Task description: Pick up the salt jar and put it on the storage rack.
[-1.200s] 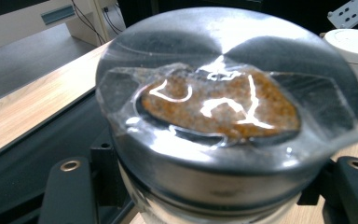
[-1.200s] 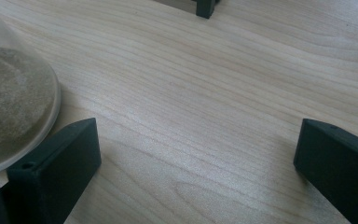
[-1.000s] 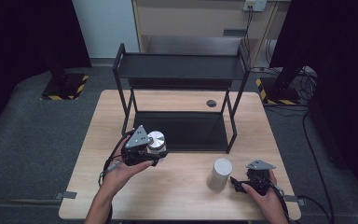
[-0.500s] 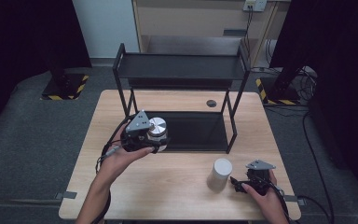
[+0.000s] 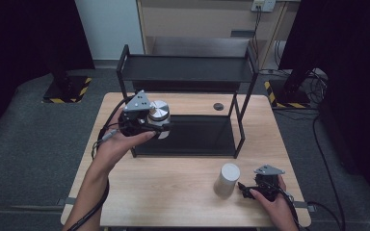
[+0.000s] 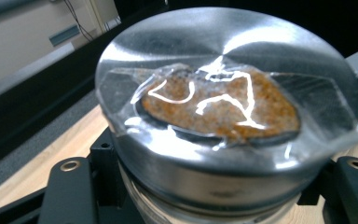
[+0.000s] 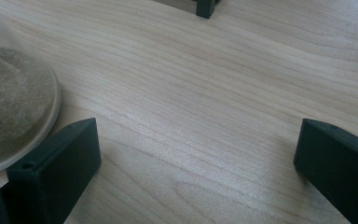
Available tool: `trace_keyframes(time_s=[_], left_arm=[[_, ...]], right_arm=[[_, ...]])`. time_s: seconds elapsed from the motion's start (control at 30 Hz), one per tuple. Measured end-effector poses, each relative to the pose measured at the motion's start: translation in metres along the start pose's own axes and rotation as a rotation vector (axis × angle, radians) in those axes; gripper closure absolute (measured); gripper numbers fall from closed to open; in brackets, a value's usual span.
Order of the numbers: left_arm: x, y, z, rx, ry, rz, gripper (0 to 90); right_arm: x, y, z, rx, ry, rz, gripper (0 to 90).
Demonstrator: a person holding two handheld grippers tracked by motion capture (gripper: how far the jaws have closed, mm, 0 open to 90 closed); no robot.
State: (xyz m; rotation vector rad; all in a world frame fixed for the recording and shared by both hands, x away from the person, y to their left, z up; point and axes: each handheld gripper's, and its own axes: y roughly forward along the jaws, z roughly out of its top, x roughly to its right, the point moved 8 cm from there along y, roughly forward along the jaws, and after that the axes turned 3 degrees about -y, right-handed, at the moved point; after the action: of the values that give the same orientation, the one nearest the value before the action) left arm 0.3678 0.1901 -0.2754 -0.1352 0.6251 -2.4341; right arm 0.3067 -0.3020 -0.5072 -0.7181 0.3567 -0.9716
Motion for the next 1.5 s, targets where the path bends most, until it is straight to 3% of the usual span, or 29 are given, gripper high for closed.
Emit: trace_keyframes(time_s=[0.33, 0.9, 1.13, 1.5], left_arm=[[-0.007, -0.011, 0.035, 0.01, 0.003, 0.021, 30.1], [-0.02, -0.014, 0.074, 0.023, 0.009, 0.007, 30.1], [-0.028, -0.017, 0.095, 0.046, 0.01, 0.026, 30.0], [-0.039, -0.013, 0.122, 0.042, 0.024, 0.055, 30.0]], right_arm=[[0.0, 0.0, 0.0, 0.0, 0.001, 0.0, 1.3], [0.0, 0.0, 0.0, 0.002, -0.003, 0.001, 1.4], [0.001, 0.0, 0.0, 0.002, -0.004, 0.003, 1.4], [0.001, 0.0, 0.0, 0.002, -0.005, 0.004, 1.4]])
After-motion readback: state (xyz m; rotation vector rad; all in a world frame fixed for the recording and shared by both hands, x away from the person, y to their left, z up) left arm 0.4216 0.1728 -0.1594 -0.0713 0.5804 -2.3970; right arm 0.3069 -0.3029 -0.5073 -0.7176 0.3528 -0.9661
